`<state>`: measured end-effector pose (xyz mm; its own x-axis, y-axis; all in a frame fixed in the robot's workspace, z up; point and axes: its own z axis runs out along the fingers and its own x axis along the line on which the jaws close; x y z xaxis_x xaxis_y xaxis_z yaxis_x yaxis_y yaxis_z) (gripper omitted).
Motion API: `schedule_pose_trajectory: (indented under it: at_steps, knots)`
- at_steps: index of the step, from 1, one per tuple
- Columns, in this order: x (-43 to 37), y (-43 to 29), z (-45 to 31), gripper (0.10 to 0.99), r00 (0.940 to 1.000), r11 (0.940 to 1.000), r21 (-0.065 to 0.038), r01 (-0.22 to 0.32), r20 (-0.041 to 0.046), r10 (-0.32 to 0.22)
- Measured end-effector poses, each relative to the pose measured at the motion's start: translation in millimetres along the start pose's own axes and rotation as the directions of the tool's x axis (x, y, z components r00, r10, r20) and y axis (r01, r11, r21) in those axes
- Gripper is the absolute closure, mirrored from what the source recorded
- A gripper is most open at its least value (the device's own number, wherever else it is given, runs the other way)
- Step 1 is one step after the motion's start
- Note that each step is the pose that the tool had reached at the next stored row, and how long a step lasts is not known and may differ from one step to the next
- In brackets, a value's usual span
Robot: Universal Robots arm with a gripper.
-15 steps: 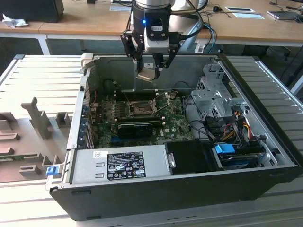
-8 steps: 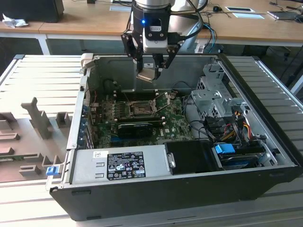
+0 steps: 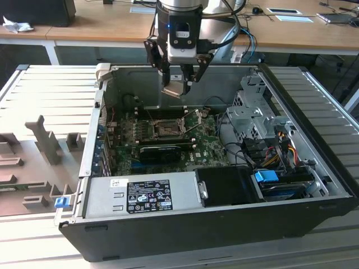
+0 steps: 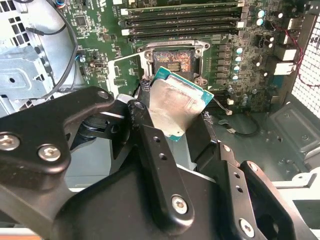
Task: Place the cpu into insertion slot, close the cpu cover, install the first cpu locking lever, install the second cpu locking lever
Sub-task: 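Place the cpu into insertion slot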
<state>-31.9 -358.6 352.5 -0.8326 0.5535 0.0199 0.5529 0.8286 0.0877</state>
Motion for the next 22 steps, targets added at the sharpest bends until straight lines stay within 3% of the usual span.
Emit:
schedule_pose_trajectory:
  at_steps: [22]
  knots:
    - [-0.1, -0.5, 5.6, 0.557, 0.9963, 0.9963, -0.002, -0.086, 0.0075, 0.086]
